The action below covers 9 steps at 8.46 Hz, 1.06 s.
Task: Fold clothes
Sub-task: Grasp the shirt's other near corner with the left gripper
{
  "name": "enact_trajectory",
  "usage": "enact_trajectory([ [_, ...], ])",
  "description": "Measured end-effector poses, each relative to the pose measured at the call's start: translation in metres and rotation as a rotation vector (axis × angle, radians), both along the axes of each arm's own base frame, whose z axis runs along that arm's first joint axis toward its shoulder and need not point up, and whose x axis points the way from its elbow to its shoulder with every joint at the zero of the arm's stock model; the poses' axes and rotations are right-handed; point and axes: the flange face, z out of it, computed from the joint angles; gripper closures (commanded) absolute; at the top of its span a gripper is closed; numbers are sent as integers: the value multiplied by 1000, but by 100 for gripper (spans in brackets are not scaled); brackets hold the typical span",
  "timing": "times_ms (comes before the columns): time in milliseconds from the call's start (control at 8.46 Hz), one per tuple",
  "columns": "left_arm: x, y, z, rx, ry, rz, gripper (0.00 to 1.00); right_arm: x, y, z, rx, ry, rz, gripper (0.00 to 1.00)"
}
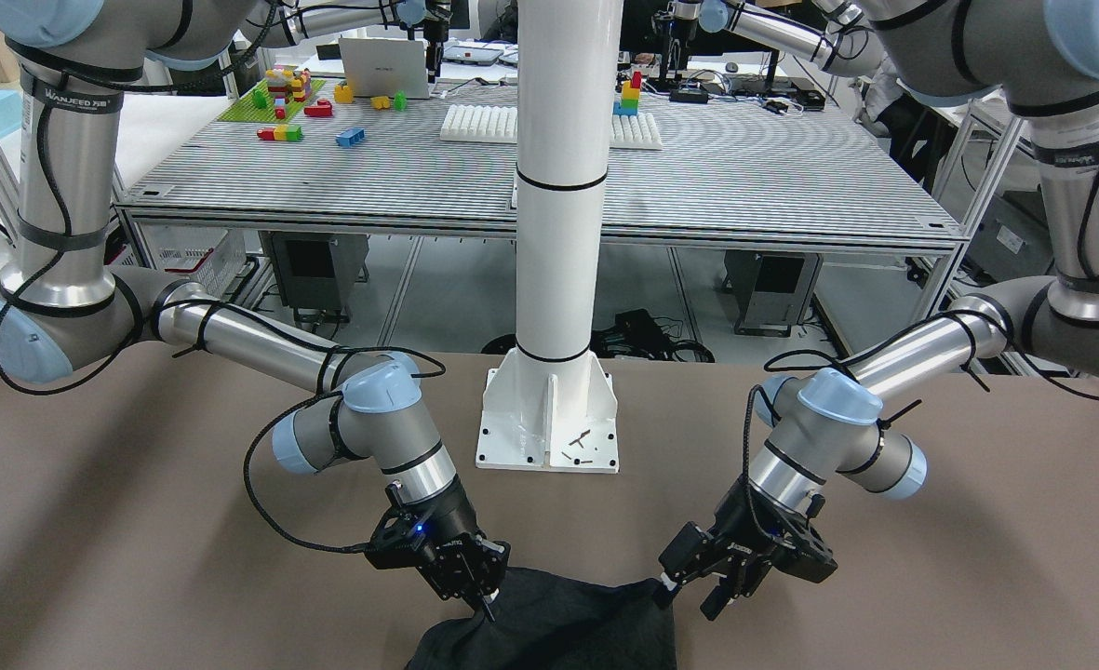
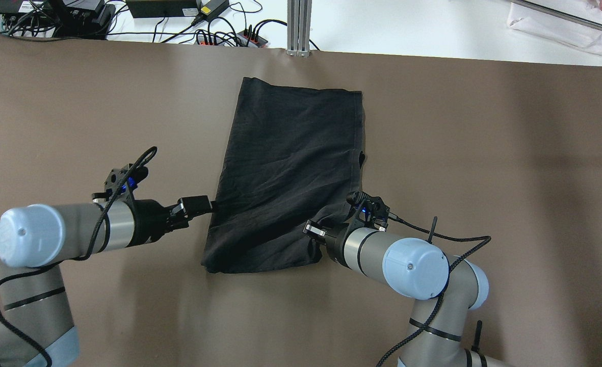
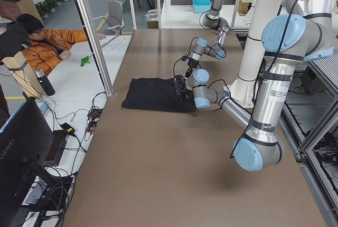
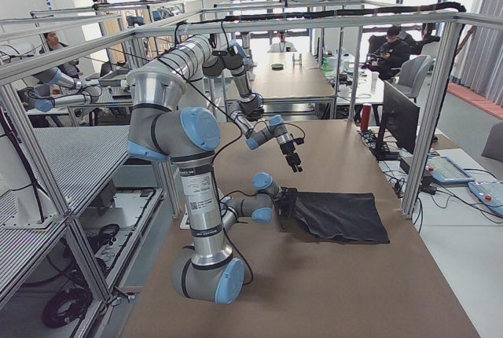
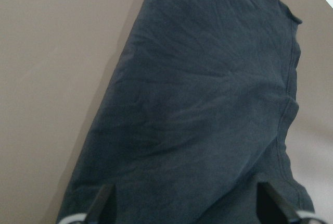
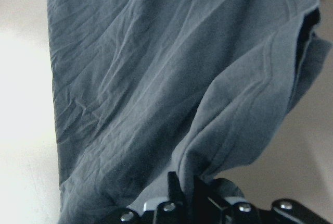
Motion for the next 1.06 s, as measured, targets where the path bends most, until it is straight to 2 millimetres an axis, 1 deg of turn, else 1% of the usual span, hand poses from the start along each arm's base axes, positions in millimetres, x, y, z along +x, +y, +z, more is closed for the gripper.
enact_trajectory([
  [118, -4, 15, 22, 8, 15, 9, 6, 0, 0, -1, 1, -1, 0, 100],
  [236, 1, 28, 35, 12, 14, 13, 6, 0, 0, 0, 1, -1, 0, 100],
  [355, 14, 40, 41, 16, 9, 13, 6, 0, 1, 0, 1, 0, -1, 100],
  [473, 27, 46, 45, 17, 2, 15, 6, 1, 1, 1, 1, 1, -1, 100],
  [709, 50, 44, 54, 11, -19, 15, 6, 1, 2, 3, 0, 2, -2, 100],
  [946, 63, 43, 62, 6, -36, 18, 6, 1, 3, 7, -1, 5, -5, 100],
  [1064, 68, 46, 62, 6, -39, 24, 10, 0, 5, 9, -2, 7, -7, 100],
])
